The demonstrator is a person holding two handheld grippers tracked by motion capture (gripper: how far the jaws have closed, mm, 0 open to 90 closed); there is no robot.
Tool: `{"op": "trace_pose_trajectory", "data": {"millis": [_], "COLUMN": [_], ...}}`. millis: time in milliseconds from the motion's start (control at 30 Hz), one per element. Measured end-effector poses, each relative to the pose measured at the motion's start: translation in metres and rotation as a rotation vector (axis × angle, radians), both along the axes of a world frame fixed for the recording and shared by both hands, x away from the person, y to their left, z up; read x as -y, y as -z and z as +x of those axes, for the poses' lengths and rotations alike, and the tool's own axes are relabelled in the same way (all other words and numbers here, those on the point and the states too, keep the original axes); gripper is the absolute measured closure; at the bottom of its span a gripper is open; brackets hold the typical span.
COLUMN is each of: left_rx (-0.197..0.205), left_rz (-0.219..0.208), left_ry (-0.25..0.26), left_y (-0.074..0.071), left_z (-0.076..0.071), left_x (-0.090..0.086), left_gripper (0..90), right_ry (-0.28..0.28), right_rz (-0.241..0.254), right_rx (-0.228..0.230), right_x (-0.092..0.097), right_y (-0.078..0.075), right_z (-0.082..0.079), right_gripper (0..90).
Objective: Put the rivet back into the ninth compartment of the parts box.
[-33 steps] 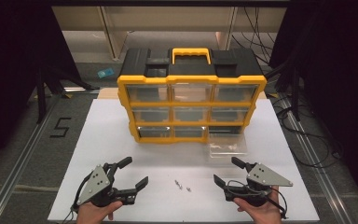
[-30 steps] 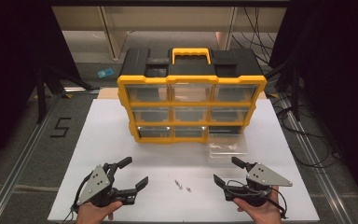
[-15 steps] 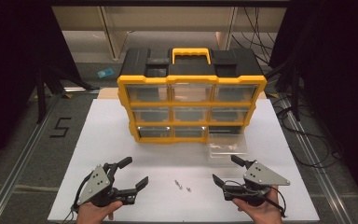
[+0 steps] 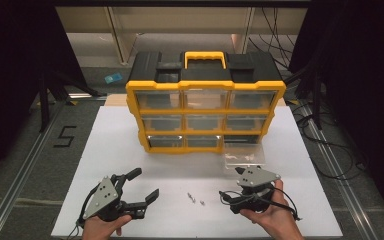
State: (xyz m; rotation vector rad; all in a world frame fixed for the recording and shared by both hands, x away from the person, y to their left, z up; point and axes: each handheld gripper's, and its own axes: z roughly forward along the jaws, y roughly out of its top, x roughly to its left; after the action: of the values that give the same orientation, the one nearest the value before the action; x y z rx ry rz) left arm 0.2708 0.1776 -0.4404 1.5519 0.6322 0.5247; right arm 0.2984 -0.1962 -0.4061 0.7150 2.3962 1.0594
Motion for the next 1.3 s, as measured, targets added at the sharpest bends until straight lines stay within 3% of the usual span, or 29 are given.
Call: {"op": "trace_pose_trajectory", "data": {"millis": [300,600,633,733,967,1300], "left_rx": [0.001,0.0,0.001,0.002,0.003,0.006], "left_rz": [0.002,0.004,0.001,0.0,-0.001,0.001], "left_ry": [0.001,0.001,0.002,0.002,0.003,0.005], "left_y": [0.0,0.0,0.0,0.0,0.0,0.0], "left_z": [0.0,0.0,0.0,0.0,0.0,0.0], "left_x": [0.0,0.0,0.0,0.0,0.0,0.0], "left_gripper": [16.8,16.7,16.7,16.7,16.7,16.7], "right_ry": [-0.052,-0.101,-0.106,-0.15,-0.197,-0.202], "right_rz": [-0.098,-0.175,-0.195,-0.244,-0.302,-0.358], "right_rx": [-0.068,-0.145,-0.179,-0.213,-0.29,-0.364], "right_x": [-0.021,-0.04,-0.046,-0.054,-0.073,-0.088], "right_y": [-0.001,0.01,0.013,0.018,0.028,0.039], "right_z": [0.01,0.017,0.019,0.022,0.029,0.038], "right_gripper": [19.4,25.5,27.4,33.4,40.4,54.5]}}
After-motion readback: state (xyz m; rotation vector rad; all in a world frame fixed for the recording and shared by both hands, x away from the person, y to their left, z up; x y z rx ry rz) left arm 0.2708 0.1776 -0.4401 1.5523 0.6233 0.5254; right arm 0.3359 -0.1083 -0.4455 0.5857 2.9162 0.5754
